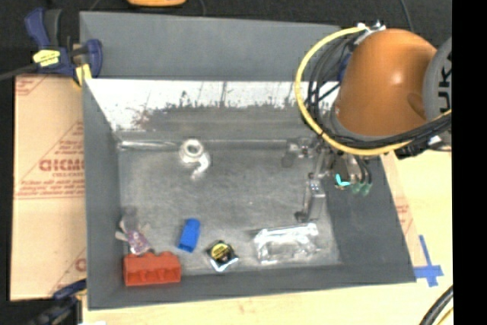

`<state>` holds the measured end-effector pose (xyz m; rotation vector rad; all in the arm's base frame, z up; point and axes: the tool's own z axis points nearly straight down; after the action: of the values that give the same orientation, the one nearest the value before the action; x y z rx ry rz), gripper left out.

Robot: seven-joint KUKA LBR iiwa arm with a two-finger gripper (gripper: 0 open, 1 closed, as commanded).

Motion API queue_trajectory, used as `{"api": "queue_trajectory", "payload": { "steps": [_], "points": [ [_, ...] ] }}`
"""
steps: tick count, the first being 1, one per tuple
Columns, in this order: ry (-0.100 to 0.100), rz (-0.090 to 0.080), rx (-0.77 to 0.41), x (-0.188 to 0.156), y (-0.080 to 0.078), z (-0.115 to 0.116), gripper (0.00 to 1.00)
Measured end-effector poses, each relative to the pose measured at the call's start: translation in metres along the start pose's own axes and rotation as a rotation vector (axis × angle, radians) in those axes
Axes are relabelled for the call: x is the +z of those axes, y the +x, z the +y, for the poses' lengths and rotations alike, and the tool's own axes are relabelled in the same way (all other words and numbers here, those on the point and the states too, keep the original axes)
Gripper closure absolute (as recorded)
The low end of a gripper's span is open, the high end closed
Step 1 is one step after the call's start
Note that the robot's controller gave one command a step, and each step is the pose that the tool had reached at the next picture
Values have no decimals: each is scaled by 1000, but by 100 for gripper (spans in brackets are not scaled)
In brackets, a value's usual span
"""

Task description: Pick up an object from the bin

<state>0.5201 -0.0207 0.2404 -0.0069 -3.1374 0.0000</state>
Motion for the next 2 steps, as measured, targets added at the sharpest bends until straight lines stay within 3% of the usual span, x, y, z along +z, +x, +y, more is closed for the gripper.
{"api": "queue_trajectory", "payload": {
  "steps": [1,2],
  "points": [
    [0,2,-67,143,46,-47,0],
    [2,-10,-96,171,17,-45,0]
  ]
}}
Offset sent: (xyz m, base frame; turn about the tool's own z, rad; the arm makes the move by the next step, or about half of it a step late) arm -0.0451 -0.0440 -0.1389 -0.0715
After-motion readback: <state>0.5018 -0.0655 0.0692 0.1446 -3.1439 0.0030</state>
